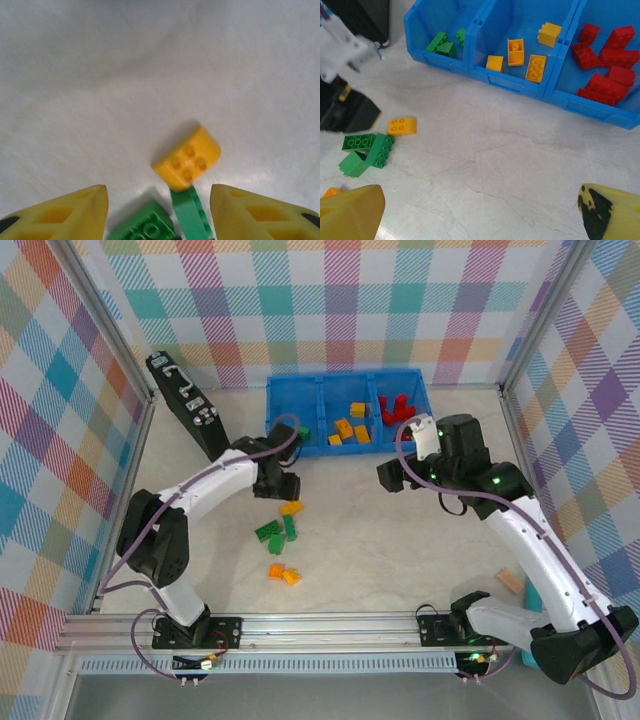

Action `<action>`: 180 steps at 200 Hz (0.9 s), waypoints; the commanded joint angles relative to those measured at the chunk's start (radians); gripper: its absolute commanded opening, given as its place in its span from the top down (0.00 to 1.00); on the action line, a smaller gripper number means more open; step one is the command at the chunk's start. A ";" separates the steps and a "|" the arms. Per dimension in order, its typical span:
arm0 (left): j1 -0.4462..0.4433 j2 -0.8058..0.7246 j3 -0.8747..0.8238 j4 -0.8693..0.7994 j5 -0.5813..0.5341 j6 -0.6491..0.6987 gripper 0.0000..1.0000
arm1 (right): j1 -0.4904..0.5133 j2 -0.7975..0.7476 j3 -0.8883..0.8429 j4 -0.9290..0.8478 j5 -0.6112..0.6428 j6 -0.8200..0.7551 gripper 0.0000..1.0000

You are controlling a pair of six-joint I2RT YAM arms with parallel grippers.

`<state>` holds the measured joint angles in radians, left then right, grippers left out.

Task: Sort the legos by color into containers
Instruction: Place the lego in the container, then pick up the lego from the center of the table.

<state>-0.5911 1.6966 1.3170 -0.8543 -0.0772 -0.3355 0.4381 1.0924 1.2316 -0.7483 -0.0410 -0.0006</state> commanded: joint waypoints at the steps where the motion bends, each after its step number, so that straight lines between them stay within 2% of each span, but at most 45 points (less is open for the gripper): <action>1: -0.053 -0.053 -0.032 -0.016 -0.005 -0.133 0.44 | -0.004 -0.023 -0.008 0.014 -0.034 0.022 0.01; 29: -0.083 -0.059 -0.085 0.011 -0.013 -0.183 0.44 | -0.004 -0.035 -0.009 0.009 -0.036 0.021 0.01; 68: -0.086 -0.050 -0.108 0.032 -0.047 -0.188 0.45 | -0.004 -0.049 -0.021 0.010 -0.034 0.023 0.01; 180: -0.128 0.012 -0.193 0.106 0.014 -0.258 0.54 | -0.004 -0.080 -0.056 0.025 -0.013 0.027 0.01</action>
<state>-0.6975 1.6863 1.1439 -0.7589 -0.0837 -0.5640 0.4381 1.0386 1.1908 -0.7471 -0.0536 0.0147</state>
